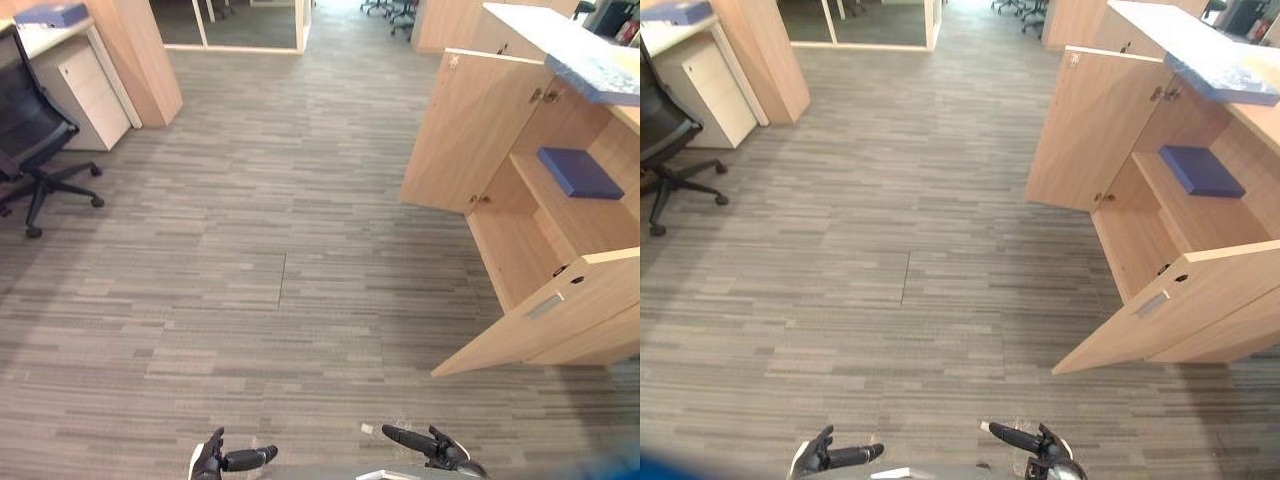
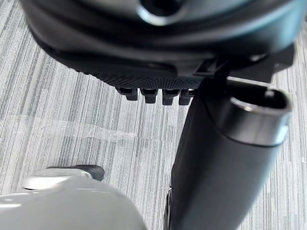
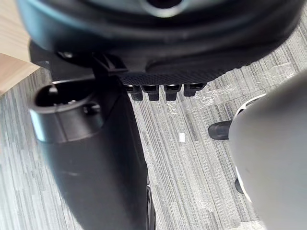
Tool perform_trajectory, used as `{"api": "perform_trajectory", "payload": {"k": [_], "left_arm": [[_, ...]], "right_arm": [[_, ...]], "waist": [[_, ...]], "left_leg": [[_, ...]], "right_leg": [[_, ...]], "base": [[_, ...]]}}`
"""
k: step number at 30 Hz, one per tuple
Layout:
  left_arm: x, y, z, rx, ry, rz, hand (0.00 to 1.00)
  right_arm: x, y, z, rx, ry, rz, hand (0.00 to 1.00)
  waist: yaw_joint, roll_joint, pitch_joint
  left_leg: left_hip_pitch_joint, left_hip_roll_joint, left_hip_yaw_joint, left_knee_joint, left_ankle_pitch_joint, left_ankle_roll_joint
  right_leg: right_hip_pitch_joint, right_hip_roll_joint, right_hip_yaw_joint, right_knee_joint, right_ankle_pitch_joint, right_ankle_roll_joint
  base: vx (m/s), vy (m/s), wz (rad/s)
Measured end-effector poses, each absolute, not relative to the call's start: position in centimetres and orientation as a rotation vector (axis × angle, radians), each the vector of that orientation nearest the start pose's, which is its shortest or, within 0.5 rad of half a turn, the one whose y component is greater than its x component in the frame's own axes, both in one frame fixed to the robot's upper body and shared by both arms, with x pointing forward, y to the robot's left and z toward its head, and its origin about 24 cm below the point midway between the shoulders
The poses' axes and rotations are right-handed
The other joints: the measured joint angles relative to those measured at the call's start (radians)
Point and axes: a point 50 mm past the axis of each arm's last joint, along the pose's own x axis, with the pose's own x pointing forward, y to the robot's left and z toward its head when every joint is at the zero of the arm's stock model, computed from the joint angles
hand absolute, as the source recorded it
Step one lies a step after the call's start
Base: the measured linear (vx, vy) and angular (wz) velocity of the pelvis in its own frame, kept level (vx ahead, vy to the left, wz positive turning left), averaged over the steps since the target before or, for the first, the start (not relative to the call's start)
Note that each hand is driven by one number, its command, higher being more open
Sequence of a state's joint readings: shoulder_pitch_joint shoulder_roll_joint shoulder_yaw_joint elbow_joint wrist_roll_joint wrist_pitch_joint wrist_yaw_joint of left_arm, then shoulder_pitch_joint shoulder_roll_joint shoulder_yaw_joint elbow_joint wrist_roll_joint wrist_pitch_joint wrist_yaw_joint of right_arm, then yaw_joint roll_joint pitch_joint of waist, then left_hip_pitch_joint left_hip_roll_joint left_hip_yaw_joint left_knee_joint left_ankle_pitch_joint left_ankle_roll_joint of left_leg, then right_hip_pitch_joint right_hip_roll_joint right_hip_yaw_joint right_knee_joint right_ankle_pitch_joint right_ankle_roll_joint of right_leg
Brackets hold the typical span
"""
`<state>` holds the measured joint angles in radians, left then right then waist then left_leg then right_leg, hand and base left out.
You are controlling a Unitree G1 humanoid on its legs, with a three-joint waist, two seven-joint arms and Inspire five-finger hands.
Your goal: Walk over to the cabinet, pick up the folder, carry it to the office cabinet, place the folder inside the office cabinet, then close the office cabinet door
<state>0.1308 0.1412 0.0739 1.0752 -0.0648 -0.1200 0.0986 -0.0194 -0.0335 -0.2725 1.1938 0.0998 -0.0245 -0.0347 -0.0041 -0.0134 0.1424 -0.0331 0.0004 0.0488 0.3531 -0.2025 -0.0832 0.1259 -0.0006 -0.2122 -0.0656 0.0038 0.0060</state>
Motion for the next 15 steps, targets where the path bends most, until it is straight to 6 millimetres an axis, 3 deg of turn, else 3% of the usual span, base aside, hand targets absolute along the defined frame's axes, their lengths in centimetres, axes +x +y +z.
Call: {"api": "perform_trajectory", "payload": {"k": [1, 3, 5, 8, 10, 12, 13, 14, 15], "left_arm": [[7.8, 22.0, -15.8, 0.084, 1.062, 0.297, 1.00], [8.8, 21.6, -15.5, 0.050, 1.007, 0.323, 1.00], [9.2, 21.5, -15.2, 0.049, 0.972, 0.332, 1.00], [9.6, 21.4, -15.1, 0.051, 0.948, 0.331, 1.00], [9.6, 21.4, -15.1, 0.045, 0.945, 0.339, 1.00], [9.3, 21.4, -15.1, 0.027, 0.946, 0.362, 1.00], [9.3, 21.6, -15.1, 0.020, 0.946, 0.376, 1.00], [9.4, 22.1, -14.9, 0.016, 0.934, 0.402, 1.00], [9.5, 22.2, -14.8, 0.017, 0.924, 0.416, 1.00]], "right_arm": [[10.3, -19.0, -16.6, 0.204, 1.127, -0.353, 1.00], [10.3, -19.8, -16.5, 0.210, 1.119, -0.394, 1.00], [10.3, -20.2, -16.4, 0.203, 1.118, -0.414, 1.00], [10.1, -20.4, -16.5, 0.208, 1.126, -0.432, 1.00], [9.9, -20.5, -16.5, 0.221, 1.128, -0.460, 1.00], [9.9, -20.6, -16.5, 0.219, 1.127, -0.468, 1.00], [9.8, -20.5, -16.5, 0.221, 1.130, -0.470, 1.00], [9.8, -20.2, -16.6, 0.239, 1.134, -0.476, 1.00], [9.8, -20.1, -16.6, 0.259, 1.133, -0.482, 1.00]], "waist": [[0.000, 0.010, 0.008], [0.009, 0.032, 0.036], [0.014, 0.046, 0.040], [0.022, 0.045, 0.043], [0.023, 0.042, 0.044], [0.021, 0.044, 0.045], [0.023, 0.037, 0.047], [0.031, 0.020, 0.053], [0.033, 0.013, 0.053]], "left_leg": [[-0.050, 0.016, 0.013, 0.115, -0.017, -0.017], [-0.160, 0.062, 0.036, 0.372, -0.026, -0.021], [-0.221, 0.090, 0.042, 0.432, -0.074, 0.004], [-0.265, 0.101, 0.024, 0.222, -0.057, 0.013], [-0.269, 0.102, 0.006, 0.038, 0.009, 0.002], [-0.261, 0.118, -0.013, -0.144, 0.102, -0.020], [-0.249, 0.110, 0.026, -0.154, 0.209, -0.032], [-0.250, 0.088, 0.074, -0.102, 0.232, -0.002], [-0.264, 0.079, 0.091, -0.056, 0.198, 0.029]], "right_leg": [[0.003, 0.008, 0.002, 0.010, -0.012, -0.011], [0.034, 0.022, 0.010, 0.023, -0.029, -0.025], [0.037, 0.014, 0.023, 0.050, -0.048, -0.024], [0.033, -0.041, 0.058, 0.063, -0.071, 0.006], [0.037, -0.086, 0.078, 0.065, -0.091, 0.037], [0.050, -0.128, 0.100, 0.069, -0.116, 0.076], [0.069, -0.167, 0.105, 0.070, -0.140, 0.109], [0.087, -0.212, 0.104, 0.080, -0.165, 0.113], [0.085, -0.227, 0.104, 0.099, -0.170, 0.104]], "base": [[-0.05, 0.009, -0.03], [0.00, 0.019, -0.05], [0.06, 0.059, -0.15], [0.12, 0.151, -0.30], [0.23, 0.265, -0.34], [0.30, 0.353, -0.26], [0.35, 0.413, -0.28], [0.46, 0.480, -0.28], [0.41, 0.369, -0.29]]}}
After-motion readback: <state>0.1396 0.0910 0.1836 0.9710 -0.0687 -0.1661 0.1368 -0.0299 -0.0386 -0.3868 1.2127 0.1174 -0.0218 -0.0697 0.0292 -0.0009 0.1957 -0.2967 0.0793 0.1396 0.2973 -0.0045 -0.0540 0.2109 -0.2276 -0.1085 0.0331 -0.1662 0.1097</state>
